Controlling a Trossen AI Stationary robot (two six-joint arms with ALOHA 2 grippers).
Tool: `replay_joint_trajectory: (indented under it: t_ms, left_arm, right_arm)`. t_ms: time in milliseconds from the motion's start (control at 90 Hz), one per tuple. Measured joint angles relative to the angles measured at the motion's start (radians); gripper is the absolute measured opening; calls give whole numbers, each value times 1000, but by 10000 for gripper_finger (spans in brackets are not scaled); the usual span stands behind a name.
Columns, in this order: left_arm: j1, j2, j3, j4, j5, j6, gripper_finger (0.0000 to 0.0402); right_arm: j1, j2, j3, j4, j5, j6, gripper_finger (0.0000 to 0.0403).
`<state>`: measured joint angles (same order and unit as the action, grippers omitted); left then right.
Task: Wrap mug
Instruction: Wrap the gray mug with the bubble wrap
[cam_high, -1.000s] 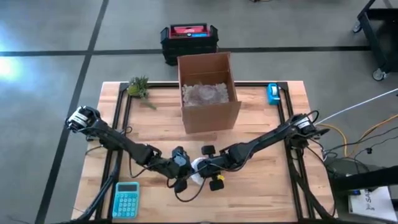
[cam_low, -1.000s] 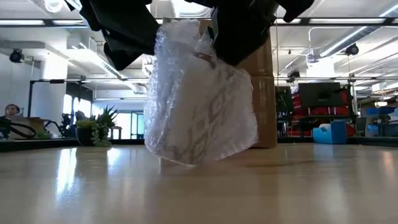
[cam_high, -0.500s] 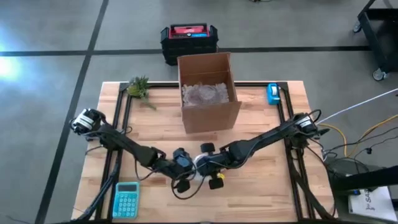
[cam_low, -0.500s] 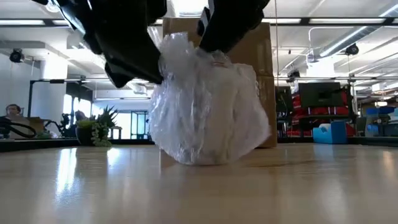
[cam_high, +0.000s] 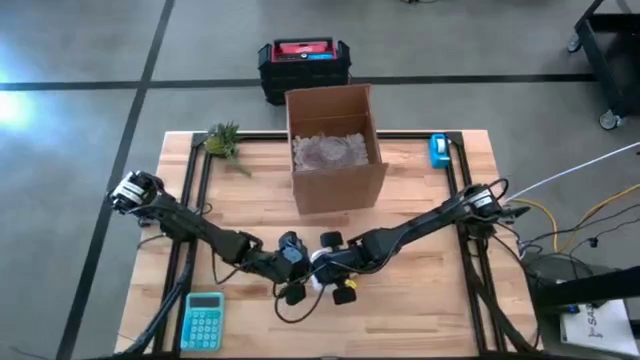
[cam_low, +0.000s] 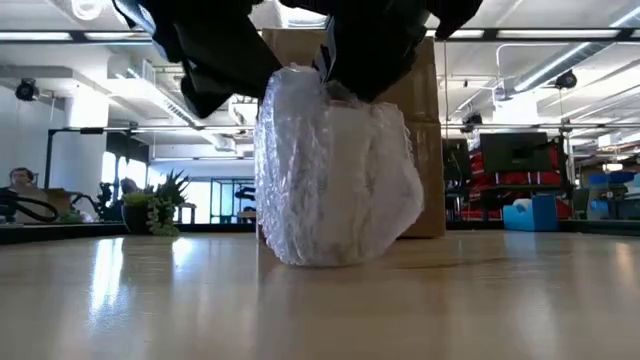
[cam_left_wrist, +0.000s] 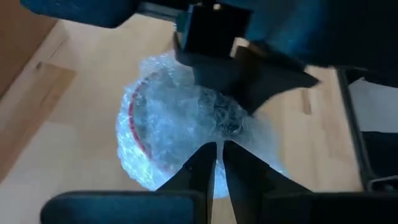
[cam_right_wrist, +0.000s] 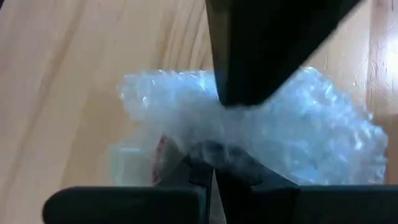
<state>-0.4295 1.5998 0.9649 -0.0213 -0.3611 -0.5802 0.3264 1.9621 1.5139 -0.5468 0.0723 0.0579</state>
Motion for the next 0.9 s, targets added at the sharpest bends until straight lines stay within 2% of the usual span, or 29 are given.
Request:
replay_joint_trajectory:
  t_ms: [200, 522, 700, 900]
  left_arm:
    - [28, 57, 4, 39, 3, 20, 21]
    - [28, 65, 6, 40, 12, 7, 21]
    - [28, 65, 4, 42, 14, 7, 21]
    - [28, 64, 1, 32, 21, -6, 21]
  right_arm:
    - [-1, -3, 0, -23, 0, -4, 2]
    - [1, -93, 95, -268, 3, -36, 2]
    - [0, -110, 91, -157, 99, -48, 2]
    - [-14, -6, 78, -108, 119, -70, 2]
